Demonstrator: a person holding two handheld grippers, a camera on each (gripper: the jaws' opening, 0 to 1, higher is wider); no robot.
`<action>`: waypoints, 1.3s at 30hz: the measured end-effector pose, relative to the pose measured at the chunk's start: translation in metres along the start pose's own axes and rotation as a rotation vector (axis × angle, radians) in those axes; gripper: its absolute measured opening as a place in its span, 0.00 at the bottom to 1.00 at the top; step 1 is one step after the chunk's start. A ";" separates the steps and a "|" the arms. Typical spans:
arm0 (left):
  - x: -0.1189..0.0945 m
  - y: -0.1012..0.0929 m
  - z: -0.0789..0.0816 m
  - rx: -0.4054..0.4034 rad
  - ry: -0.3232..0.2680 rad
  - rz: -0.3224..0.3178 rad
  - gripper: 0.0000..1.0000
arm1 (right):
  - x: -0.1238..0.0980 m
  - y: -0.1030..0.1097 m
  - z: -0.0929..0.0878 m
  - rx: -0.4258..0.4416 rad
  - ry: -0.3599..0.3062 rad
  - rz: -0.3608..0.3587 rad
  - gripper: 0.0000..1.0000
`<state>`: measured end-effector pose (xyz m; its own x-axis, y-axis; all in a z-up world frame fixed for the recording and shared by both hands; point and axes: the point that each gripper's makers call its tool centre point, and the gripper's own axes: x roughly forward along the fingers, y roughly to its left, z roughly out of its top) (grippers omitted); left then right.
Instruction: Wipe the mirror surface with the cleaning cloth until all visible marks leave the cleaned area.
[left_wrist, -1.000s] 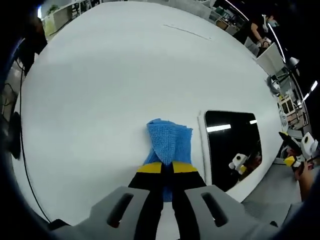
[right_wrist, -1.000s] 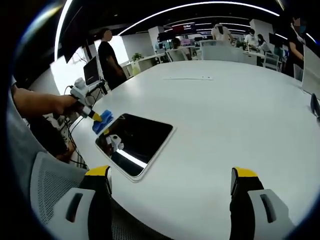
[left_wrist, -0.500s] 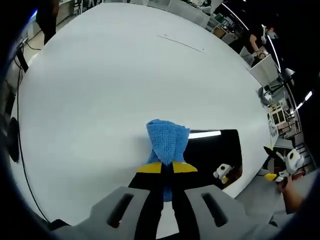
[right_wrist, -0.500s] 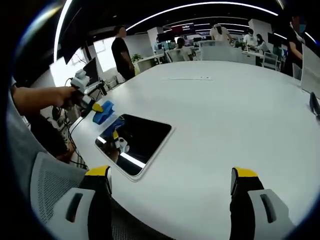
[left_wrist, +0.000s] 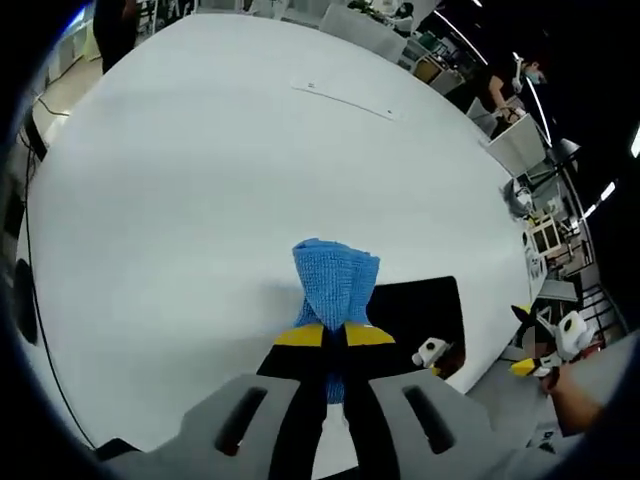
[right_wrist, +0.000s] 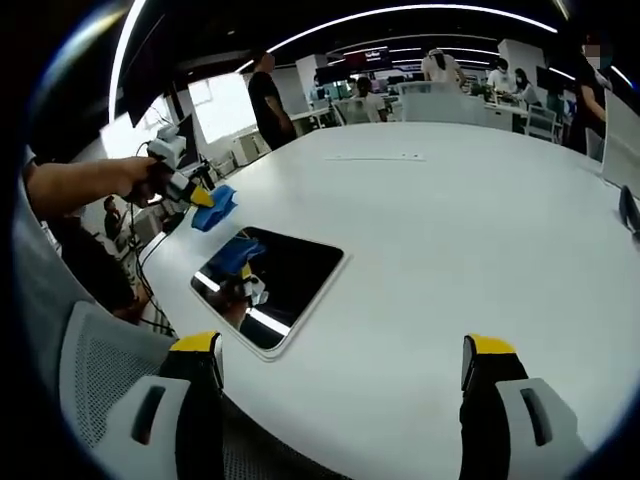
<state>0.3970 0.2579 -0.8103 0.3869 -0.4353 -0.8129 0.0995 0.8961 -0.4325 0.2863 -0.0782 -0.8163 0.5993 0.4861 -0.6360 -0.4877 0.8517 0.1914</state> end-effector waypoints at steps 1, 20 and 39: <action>0.002 -0.001 0.000 -0.003 0.001 -0.002 0.02 | 0.000 0.001 0.000 -0.004 0.004 0.003 0.98; 0.052 -0.015 -0.014 -0.027 0.076 0.000 0.02 | -0.004 -0.003 -0.005 0.002 0.007 -0.006 0.98; 0.062 -0.010 -0.024 -0.069 0.107 0.034 0.02 | -0.003 -0.006 -0.004 0.021 -0.004 -0.005 0.98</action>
<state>0.3982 0.2199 -0.8655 0.2887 -0.4146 -0.8630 0.0229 0.9041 -0.4267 0.2847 -0.0855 -0.8189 0.6043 0.4822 -0.6343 -0.4713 0.8582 0.2034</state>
